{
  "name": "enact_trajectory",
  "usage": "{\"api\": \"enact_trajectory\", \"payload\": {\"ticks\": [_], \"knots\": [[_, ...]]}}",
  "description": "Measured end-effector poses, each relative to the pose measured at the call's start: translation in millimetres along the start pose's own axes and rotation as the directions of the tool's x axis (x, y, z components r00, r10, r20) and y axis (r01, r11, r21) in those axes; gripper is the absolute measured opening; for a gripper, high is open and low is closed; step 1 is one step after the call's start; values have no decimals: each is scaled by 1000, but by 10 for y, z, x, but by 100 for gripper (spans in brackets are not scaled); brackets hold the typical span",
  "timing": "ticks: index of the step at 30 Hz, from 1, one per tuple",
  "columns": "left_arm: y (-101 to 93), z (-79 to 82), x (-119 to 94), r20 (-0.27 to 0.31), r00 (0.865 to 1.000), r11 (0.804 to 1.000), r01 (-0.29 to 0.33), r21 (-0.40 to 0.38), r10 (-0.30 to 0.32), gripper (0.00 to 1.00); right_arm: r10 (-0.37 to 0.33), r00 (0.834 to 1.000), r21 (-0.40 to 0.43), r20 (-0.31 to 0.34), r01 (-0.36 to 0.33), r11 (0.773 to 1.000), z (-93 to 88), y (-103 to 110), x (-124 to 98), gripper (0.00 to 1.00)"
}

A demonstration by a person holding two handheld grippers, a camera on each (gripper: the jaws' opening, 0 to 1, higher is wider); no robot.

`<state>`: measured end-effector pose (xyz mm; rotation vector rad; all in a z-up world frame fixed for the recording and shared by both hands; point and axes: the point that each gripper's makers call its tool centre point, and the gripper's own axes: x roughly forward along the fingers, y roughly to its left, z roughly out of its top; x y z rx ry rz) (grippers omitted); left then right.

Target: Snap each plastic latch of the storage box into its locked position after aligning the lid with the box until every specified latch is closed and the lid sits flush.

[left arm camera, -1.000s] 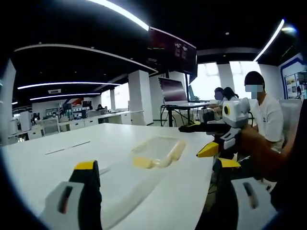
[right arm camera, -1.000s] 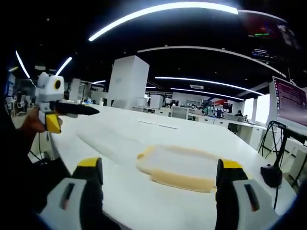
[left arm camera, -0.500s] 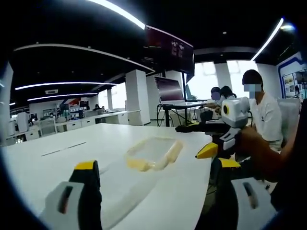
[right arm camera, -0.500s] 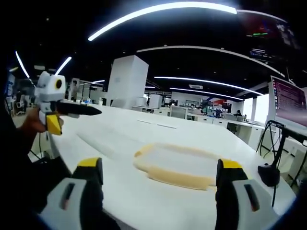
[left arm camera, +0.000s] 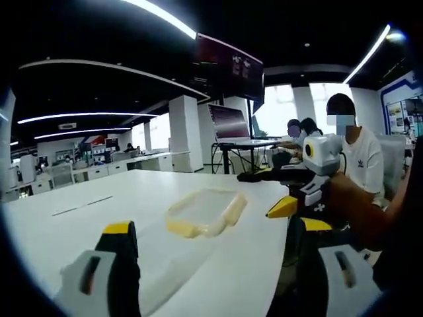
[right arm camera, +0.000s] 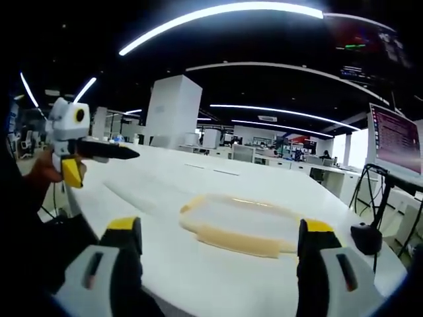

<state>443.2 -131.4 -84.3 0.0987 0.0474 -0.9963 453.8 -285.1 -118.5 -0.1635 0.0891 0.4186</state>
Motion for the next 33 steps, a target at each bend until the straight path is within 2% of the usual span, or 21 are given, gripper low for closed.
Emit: {"api": "enact_trajectory", "payload": {"ticks": [33], "knots": [[-249,-56,250,-38,996,997,78,9,-77,100,-35,999,2,-15,35,999,-89,-161,-166,98]]}}
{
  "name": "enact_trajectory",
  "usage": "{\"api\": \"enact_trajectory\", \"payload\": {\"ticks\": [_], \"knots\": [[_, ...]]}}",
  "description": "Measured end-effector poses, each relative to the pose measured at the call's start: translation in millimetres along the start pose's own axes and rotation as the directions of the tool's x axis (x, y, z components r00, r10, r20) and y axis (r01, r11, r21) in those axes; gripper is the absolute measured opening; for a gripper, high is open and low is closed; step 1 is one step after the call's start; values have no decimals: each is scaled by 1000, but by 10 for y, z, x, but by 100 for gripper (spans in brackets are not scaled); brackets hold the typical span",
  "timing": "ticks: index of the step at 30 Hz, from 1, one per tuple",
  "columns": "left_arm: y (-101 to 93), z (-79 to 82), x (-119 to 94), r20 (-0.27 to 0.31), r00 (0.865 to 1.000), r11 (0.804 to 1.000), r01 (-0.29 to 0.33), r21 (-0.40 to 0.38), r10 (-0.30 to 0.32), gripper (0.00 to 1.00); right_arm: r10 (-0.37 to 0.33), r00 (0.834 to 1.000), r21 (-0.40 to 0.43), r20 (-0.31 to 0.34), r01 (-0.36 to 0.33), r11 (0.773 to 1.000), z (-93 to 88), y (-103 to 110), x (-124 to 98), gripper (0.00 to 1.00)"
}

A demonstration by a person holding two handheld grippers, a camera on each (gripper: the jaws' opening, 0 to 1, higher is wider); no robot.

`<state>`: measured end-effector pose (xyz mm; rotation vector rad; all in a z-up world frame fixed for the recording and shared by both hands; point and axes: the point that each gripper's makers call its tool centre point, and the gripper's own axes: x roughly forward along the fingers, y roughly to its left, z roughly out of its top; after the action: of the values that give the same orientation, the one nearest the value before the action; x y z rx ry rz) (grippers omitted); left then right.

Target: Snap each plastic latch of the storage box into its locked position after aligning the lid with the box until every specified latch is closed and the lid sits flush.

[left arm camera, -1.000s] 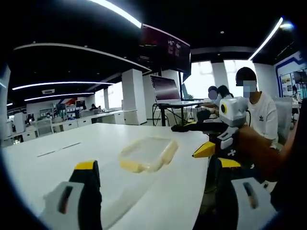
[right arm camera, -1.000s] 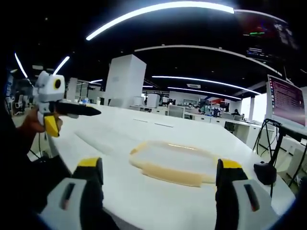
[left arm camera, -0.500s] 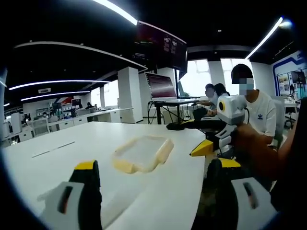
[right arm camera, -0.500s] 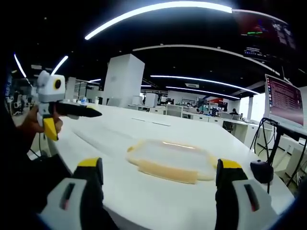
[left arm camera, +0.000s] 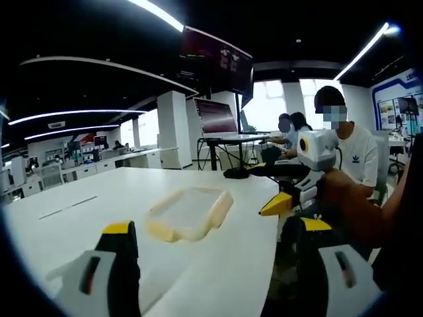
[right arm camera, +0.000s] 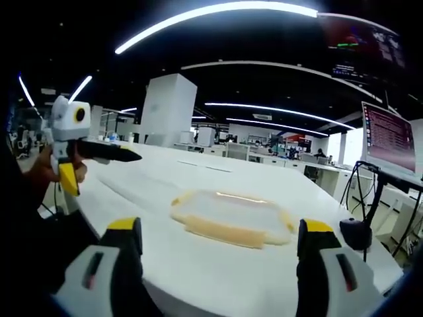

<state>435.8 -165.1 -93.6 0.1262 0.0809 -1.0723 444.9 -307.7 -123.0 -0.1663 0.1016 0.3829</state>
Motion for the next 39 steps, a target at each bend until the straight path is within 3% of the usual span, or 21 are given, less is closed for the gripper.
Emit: {"api": "enact_trajectory", "payload": {"ticks": [39], "knots": [[-118,-76,151,-37,999,1000,23,13,-22,100,-26,1000,5,-8,26,1000,-112,-156,-125,97]]}}
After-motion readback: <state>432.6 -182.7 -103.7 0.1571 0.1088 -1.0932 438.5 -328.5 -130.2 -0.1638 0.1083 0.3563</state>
